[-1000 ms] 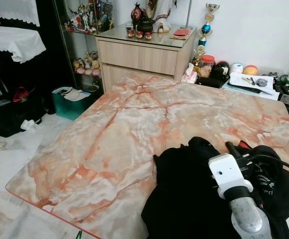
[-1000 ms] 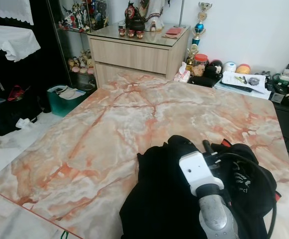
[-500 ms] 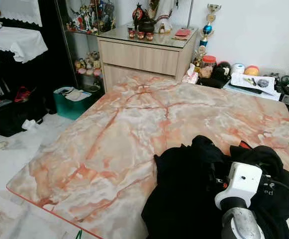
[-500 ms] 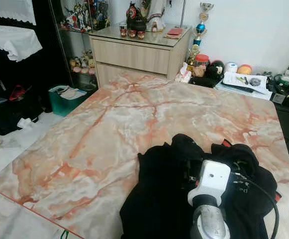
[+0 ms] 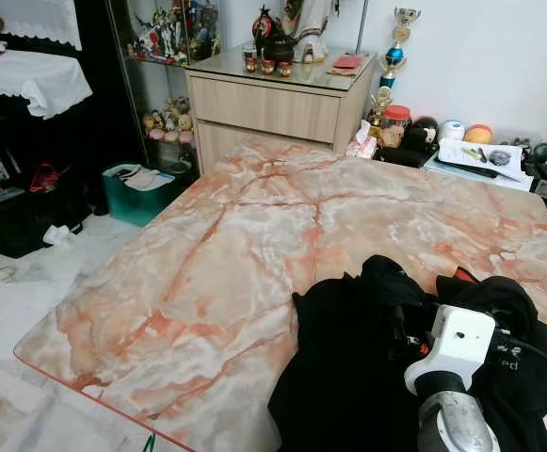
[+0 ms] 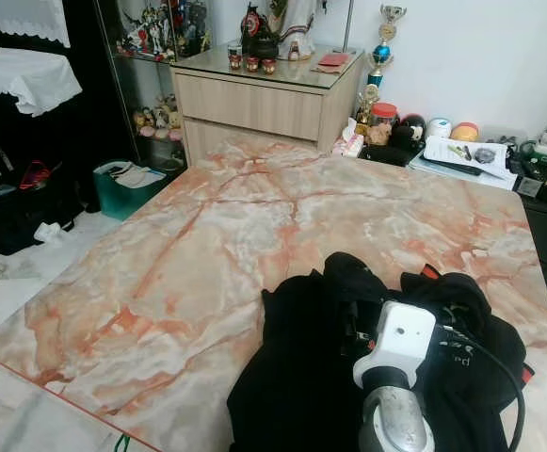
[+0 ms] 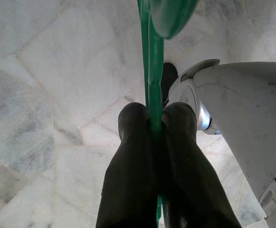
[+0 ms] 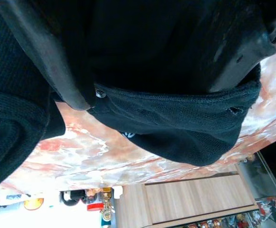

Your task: Hang hanger

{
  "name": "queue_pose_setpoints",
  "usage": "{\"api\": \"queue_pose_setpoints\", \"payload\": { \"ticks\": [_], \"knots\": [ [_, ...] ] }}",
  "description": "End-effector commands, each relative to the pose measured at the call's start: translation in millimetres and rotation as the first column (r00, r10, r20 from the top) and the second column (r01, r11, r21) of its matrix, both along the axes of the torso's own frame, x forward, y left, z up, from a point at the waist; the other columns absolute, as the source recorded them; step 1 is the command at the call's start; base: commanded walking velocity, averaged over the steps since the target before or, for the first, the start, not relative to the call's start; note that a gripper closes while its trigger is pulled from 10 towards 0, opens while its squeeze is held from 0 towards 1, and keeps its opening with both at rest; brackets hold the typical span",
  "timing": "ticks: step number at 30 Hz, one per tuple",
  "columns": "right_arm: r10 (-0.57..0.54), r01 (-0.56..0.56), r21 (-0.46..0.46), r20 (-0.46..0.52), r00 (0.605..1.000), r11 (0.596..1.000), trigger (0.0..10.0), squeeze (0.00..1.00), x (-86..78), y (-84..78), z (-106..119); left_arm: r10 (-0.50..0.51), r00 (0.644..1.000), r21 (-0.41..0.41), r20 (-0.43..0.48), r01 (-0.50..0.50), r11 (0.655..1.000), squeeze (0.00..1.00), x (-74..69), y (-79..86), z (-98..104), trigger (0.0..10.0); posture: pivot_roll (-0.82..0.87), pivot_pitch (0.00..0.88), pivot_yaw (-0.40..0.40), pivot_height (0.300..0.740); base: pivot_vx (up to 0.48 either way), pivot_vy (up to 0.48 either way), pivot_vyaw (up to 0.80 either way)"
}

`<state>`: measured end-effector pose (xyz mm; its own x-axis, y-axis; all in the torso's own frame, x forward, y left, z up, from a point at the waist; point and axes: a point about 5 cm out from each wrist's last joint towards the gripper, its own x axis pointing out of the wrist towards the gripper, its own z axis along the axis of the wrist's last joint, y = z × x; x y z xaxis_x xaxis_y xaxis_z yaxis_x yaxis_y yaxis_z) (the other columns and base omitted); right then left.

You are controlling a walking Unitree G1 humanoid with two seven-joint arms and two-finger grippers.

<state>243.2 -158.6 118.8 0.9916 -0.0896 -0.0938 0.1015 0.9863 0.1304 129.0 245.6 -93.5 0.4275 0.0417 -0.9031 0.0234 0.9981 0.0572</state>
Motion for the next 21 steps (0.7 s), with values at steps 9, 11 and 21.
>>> {"api": "queue_pose_setpoints", "payload": {
  "ticks": [9,11,21],
  "knots": [
    [0.002,-0.002,-0.008,0.006,1.000,1.000,10.0,0.00,2.6,-0.1,1.1,0.008,1.000,-0.004,0.000,-0.008,1.000,0.00,-0.9,0.5,-0.2,10.0,0.13,0.000,-0.010,0.740,0.000,0.000,0.00],
    [0.001,-0.001,-0.010,0.005,1.000,1.000,10.0,0.00,2.7,-0.5,0.9,0.009,1.000,-0.005,0.000,-0.009,1.000,0.00,-0.9,0.4,-0.2,10.0,0.13,0.000,-0.010,0.740,0.000,0.000,0.00],
    [0.003,-0.003,-0.017,0.004,1.000,1.000,10.0,0.00,4.2,-1.5,0.4,0.014,1.000,-0.008,0.002,-0.014,1.000,0.00,-0.6,-0.4,-0.3,10.0,0.13,0.000,-0.013,0.740,0.000,0.000,0.00]
  ]
}}
